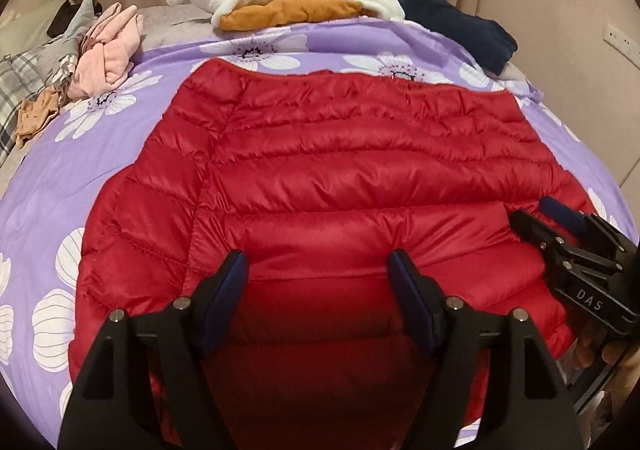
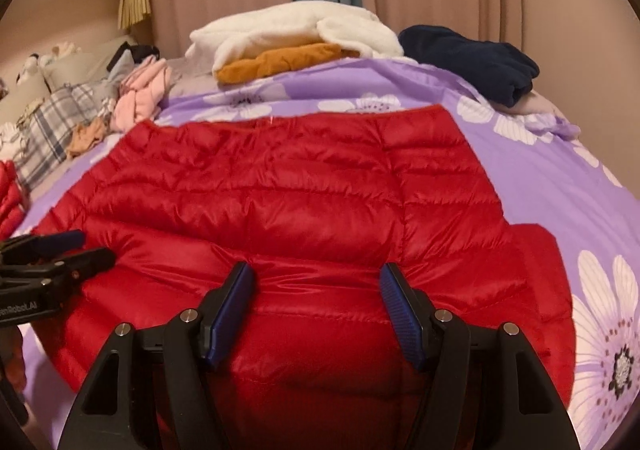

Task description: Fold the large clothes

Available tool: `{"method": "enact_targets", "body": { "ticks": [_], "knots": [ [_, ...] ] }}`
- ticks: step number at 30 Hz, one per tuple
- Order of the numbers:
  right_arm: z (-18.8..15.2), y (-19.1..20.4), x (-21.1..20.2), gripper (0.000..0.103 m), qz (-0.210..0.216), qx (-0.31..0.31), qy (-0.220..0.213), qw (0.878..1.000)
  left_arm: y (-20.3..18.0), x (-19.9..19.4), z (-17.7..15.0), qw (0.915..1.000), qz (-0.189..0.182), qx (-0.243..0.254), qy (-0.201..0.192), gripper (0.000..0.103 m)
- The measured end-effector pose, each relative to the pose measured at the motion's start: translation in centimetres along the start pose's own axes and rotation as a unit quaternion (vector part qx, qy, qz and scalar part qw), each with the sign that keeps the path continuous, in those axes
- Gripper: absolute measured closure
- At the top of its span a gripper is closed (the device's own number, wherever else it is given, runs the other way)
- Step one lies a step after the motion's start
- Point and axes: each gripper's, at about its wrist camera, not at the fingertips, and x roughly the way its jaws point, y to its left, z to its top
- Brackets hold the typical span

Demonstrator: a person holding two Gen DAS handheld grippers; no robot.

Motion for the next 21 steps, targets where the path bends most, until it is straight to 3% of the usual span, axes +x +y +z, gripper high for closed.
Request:
{"method": "enact_targets", "body": {
  "ticks": [6,12,17,21],
  "knots": [
    [0.3,-0.2,-0.2,0.037,0.014,0.008,0.022,1.000,0.2,-0.2,0.2,0.9999,-0.004,-0.001,0.013,0.029],
    [1.0,-0.7,-4.5,0.037,0.038,0.022,0.010,0.999,1.4,-4.1,-0.3,0.9997,-0.007,-0.020,-0.006,0.030],
    [-0.3,-1.4,-7.8,0.037,0.030,0.013,-0.009,0.999,3.0,-6.6,-1.9,0.9995,0.010,-0.022,-0.021,0.030],
    [-2.0,-2.2,-7.3,0.037,0.014,0.013,0.003,1.000,4.1,-5.7,-3.3,0.9994,0.016,-0.029,-0.005,0.030]
  ]
}}
